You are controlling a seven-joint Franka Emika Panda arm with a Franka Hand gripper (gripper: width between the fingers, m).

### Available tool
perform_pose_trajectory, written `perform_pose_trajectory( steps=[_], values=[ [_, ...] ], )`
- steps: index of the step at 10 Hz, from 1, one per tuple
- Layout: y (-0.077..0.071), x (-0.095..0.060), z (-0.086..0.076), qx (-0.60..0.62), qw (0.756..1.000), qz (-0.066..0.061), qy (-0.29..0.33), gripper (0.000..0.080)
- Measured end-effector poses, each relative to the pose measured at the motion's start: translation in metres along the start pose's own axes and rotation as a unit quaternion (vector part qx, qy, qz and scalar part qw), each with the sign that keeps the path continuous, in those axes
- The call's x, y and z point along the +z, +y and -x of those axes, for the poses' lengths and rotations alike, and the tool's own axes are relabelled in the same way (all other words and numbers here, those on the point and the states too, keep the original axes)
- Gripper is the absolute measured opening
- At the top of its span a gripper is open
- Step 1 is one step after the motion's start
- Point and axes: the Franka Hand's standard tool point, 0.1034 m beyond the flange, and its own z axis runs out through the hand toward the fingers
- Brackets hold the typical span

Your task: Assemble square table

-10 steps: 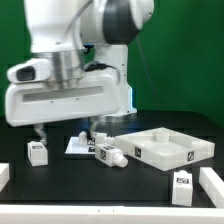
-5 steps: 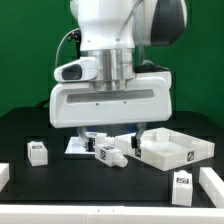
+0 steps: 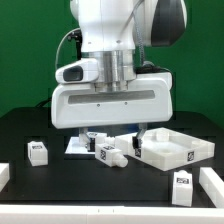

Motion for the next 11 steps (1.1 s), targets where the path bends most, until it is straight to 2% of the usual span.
perform_pose_trajectory(
  steps=[1, 2, 3, 4, 8, 11],
  values=[
    [-0.015, 0.002, -0.021, 0.002, 1.000, -0.005, 0.003, 0.0649],
    [-0.026, 0.005, -0.035, 0.010, 1.000, -0.007, 0.008, 0.0649],
    [-0.035, 0.009, -0.039, 0.028, 1.000, -0.007, 0.013, 0.0649],
    [-0.043, 0.012, -0.038, 0.021, 1.000, -0.008, 0.013, 0.0649],
    [-0.041, 0.012, -0.038, 0.020, 1.000, -0.007, 0.013, 0.0649],
    [-0.069, 0.025, -0.044, 0.061, 0.998, -0.009, 0.011, 0.0649]
  ],
)
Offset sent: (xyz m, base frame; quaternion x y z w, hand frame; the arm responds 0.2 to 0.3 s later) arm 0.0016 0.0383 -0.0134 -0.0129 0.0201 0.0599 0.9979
